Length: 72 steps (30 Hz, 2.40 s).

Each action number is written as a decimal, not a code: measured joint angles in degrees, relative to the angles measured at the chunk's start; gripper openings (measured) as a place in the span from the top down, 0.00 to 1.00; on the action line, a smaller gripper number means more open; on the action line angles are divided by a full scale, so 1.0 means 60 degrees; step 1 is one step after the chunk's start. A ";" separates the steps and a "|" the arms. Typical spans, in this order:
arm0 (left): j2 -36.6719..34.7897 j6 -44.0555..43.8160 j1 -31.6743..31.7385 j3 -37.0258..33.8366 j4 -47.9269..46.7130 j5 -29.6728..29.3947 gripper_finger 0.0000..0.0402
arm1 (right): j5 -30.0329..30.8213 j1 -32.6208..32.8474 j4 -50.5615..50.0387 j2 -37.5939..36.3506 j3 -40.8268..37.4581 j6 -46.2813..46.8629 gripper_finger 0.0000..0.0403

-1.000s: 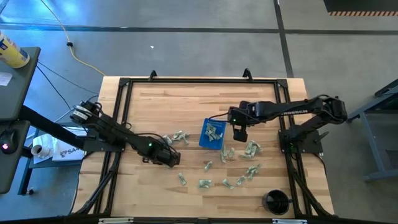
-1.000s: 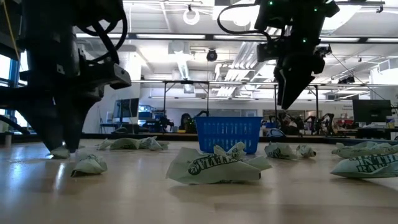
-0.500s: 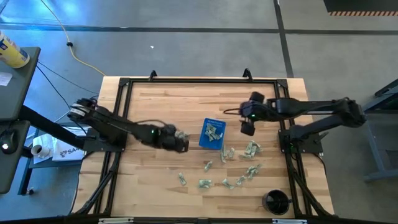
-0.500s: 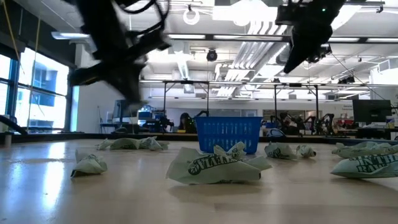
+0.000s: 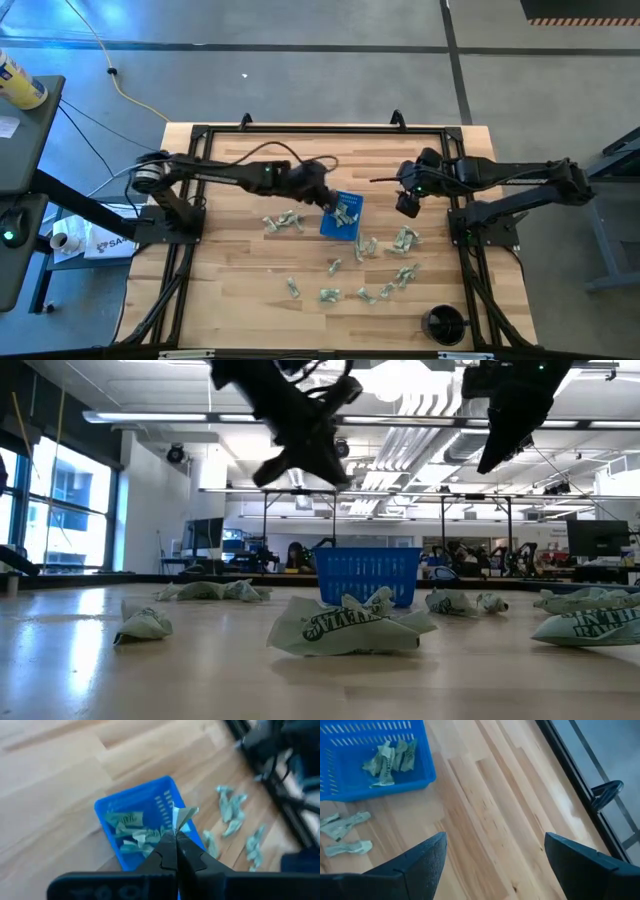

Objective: Pick and place Stevia / Truvia into bins
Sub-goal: Put the stevia packet into the blue basket

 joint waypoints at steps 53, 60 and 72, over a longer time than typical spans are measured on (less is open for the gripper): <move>0.0006 0.1057 -0.1267 0.1514 -0.6598 -0.0998 0.53 | -0.2131 0.1662 0.2037 0.0384 -0.3792 0.3223 0.49; 0.0006 0.1198 -0.1267 0.1514 -0.6609 -0.1198 0.53 | -0.2504 0.1660 0.2399 0.1175 -0.4181 0.4151 0.55; 0.0006 0.1492 -0.1264 0.1514 -0.6692 -0.1442 0.53 | -0.2947 0.1656 0.2674 0.1970 -0.4182 0.4585 0.63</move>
